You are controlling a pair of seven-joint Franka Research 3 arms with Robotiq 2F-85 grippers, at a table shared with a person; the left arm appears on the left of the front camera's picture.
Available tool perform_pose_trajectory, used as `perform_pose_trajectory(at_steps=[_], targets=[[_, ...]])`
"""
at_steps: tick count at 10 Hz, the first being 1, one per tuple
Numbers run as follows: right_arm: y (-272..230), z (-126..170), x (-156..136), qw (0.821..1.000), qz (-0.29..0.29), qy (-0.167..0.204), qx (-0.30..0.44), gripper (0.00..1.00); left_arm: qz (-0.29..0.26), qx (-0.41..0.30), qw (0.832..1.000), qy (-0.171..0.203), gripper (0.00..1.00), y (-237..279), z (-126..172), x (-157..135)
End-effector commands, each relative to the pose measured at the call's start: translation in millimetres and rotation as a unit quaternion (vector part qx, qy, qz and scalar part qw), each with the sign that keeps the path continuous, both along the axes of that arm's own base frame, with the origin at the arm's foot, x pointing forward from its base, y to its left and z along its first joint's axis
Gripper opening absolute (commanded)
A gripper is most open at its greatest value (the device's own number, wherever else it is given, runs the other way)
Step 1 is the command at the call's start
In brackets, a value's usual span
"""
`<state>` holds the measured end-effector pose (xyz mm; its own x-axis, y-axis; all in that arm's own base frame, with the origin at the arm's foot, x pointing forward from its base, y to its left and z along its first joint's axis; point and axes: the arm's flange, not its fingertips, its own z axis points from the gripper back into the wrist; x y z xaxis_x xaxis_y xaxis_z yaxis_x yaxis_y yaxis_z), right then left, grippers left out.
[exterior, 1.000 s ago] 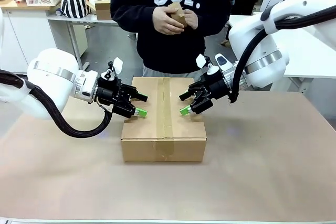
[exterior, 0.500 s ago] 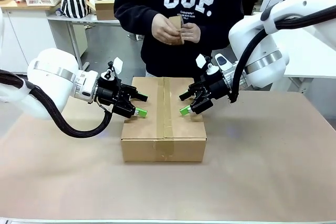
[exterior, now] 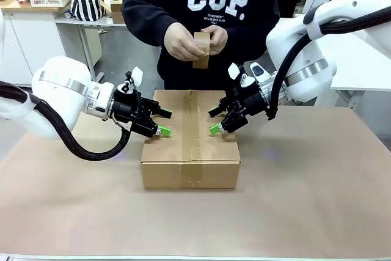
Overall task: Pack the gift set into the box.
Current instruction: Press and hold the closed box until the human finishes sealing it.
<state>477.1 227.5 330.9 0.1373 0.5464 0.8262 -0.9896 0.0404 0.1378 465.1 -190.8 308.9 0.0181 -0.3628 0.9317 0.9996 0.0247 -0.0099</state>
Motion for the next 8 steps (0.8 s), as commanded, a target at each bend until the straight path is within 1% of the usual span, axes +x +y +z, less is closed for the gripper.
perform_pose_trajectory(at_steps=[1,8], targets=[[-0.2,-4.2,-1.3,1.0,-0.006,-0.001,-0.004,1.0,-0.001,0.004,1.0,0.002,1.0,0.4,-3.1,-1.1],[-0.2,-4.2,-1.3,1.0,-0.006,-0.001,-0.004,1.0,-0.001,0.004,1.0,0.002,1.0,0.4,-3.1,-1.1]])
